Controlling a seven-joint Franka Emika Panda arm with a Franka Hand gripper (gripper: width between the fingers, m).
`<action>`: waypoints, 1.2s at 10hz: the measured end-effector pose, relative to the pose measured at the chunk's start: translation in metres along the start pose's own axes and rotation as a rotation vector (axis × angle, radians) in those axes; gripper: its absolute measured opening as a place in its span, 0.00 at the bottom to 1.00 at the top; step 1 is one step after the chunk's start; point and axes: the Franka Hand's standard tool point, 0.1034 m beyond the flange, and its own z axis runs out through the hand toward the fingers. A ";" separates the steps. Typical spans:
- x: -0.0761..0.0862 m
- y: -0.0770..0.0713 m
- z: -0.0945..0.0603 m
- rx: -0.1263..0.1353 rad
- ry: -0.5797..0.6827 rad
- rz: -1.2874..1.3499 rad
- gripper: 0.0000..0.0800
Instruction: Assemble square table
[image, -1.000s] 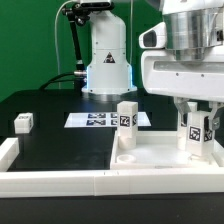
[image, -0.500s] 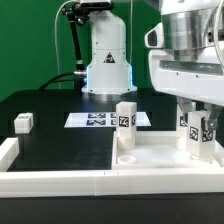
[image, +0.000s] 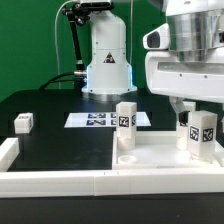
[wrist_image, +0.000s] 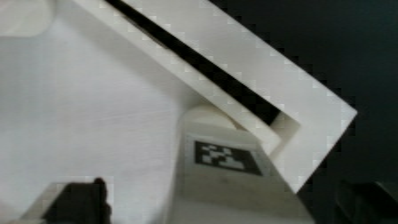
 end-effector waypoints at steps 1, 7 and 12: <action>0.000 0.000 0.000 0.002 0.000 -0.079 0.81; 0.001 0.000 -0.001 -0.038 0.031 -0.587 0.81; 0.007 0.003 -0.002 -0.079 0.040 -1.071 0.81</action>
Offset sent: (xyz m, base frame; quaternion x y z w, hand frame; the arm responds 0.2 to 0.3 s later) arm 0.0000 0.0000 0.0000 0.0000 0.0000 -0.1938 0.9810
